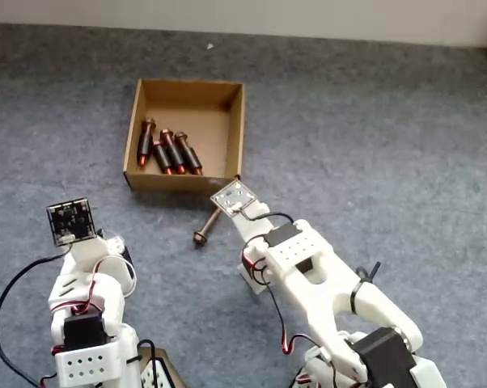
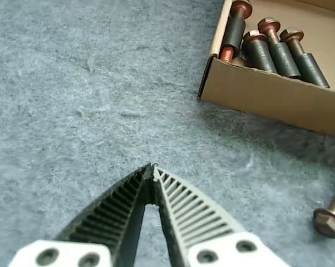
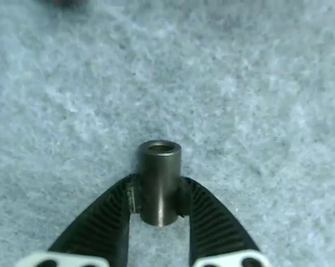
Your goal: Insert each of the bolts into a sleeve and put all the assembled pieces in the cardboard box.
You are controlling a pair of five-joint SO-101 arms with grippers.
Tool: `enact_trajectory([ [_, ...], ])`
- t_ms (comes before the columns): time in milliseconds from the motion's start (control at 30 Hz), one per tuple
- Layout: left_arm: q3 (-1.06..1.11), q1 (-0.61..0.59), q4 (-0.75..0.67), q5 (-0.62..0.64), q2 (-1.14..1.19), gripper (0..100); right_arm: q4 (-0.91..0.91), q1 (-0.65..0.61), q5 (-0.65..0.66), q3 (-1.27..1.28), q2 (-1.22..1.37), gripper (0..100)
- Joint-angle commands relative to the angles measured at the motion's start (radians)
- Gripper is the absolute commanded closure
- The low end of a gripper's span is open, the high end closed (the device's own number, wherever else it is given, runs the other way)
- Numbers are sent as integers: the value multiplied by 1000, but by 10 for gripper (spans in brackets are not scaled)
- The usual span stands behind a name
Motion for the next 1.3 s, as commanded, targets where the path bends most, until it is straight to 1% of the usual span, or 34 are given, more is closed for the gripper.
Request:
enact_trajectory([
  [0,19,-12,-18,-80,-5,995,48,2,-75,-44,-53,995],
  [100,19,-8,-18,-101,-5,995,90,2,-141,-36,-197,995],
  [267,19,-8,-18,-101,-5,995,91,4,-210,-15,-406,995],
  [333,19,-10,-20,-101,-5,995,87,33,-242,15,-453,995],
  [433,18,-7,-23,-107,-5,995,-8,101,-310,58,-501,995],
  [467,16,-7,-25,-132,-5,995,-47,120,-339,81,-510,995],
  [533,16,-7,-48,-229,-5,995,-127,148,-387,140,-538,995],
  [667,4,-5,-117,-445,-4,993,-265,188,-408,288,-587,995],
  [733,-24,27,-126,-505,-2,973,-343,216,-408,355,-625,995],
  [800,-68,77,-124,-516,4,966,-412,249,-410,404,-668,995],
  [867,-119,133,-112,-516,4,981,-461,277,-411,443,-711,995],
  [1100,-302,323,-8,-516,15,993,-490,334,-413,509,-839,995],
  [1167,-338,367,12,-514,68,993,-490,355,-413,518,-862,995],
  [1267,-421,397,15,-514,257,993,-490,371,-413,529,-886,995],
])
